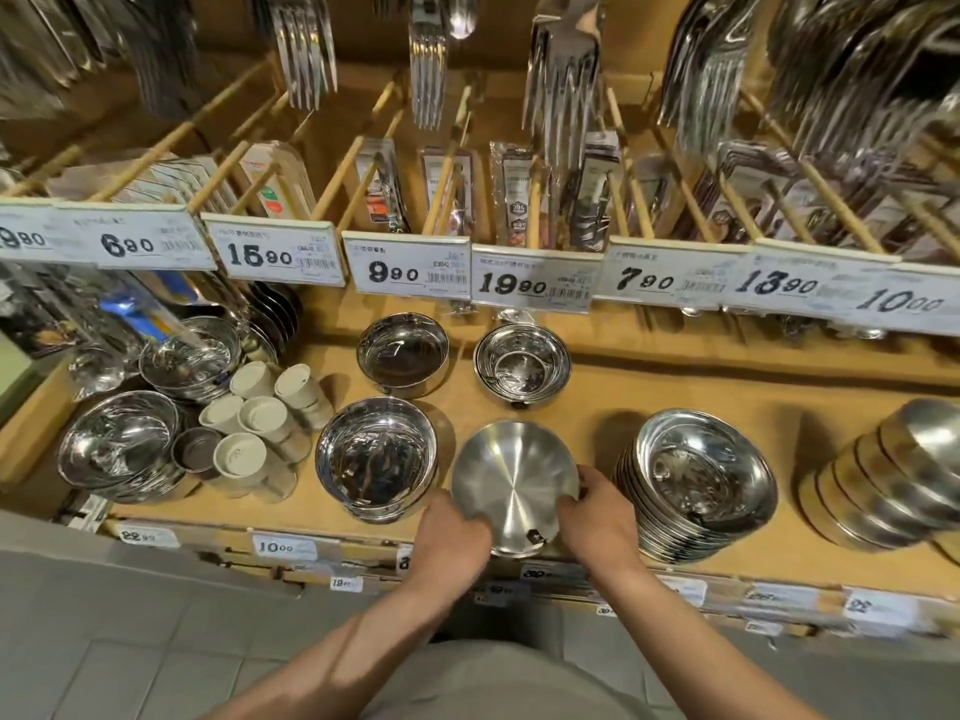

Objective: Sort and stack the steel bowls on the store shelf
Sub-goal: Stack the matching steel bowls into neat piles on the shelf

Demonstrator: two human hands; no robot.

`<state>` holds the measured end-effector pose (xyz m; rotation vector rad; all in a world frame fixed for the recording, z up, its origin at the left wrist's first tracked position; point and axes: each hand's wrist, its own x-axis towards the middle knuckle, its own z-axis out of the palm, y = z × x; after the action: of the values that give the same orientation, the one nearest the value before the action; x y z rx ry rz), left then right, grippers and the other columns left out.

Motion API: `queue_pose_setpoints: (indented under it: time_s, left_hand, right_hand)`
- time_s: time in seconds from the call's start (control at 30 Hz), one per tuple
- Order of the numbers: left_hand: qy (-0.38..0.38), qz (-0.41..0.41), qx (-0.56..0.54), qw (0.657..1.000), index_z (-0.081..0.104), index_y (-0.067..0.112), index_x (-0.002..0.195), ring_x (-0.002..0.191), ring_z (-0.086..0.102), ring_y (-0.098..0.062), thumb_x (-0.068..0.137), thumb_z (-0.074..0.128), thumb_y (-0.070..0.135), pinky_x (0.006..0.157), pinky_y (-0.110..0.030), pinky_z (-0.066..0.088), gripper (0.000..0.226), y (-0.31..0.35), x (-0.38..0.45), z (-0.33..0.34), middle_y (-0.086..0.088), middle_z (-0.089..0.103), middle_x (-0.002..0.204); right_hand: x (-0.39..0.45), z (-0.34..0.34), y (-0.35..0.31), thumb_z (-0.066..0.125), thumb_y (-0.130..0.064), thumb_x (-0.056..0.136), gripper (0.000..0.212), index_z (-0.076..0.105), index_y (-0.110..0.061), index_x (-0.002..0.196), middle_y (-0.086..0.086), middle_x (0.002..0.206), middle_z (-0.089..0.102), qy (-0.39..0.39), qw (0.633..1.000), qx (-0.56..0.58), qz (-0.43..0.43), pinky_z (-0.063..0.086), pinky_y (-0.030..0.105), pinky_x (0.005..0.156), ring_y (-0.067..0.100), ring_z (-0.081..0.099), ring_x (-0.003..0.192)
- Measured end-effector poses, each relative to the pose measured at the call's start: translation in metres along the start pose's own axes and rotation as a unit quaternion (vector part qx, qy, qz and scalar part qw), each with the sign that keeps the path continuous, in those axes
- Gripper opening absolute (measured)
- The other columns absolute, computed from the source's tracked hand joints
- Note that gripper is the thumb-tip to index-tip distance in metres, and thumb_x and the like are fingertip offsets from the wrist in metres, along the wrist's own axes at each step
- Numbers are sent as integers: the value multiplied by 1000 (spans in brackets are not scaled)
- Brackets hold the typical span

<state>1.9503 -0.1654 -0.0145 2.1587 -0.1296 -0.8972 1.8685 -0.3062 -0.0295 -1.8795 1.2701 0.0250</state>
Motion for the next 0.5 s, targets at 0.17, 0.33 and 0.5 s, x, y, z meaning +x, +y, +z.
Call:
queue_pose_setpoints:
  time_s: [0.17, 0.33, 0.5]
  left_hand:
    - [-8, 29, -21, 999, 38, 16, 146, 114, 60, -24, 92, 52, 12, 99, -38, 51, 56, 12, 5, -9, -4, 60, 130]
    - [-38, 53, -49, 997, 35, 32, 150, 104, 62, -16, 90, 47, 12, 87, -27, 50, 65, 17, 12, -19, 1, 59, 133]
    - [-55, 56, -37, 996, 33, 26, 151, 113, 62, -33, 92, 47, 5, 89, -41, 55, 64, 17, 16, -15, -5, 61, 130]
  right_hand:
    - [-8, -2, 7, 69, -22, 87, 28, 71, -14, 114, 8, 93, 75, -7, 999, 16, 27, 51, 31, 72, 28, 69, 90]
    - [-12, 6, 11, 74, -26, 85, 24, 66, -17, 106, -2, 82, 74, 0, 995, 89, 49, 59, 35, 77, 20, 72, 81]
    - [-17, 13, 13, 73, -32, 85, 38, 54, -15, 114, -6, 86, 59, 10, 996, 68, 60, 38, 28, 62, 19, 56, 84]
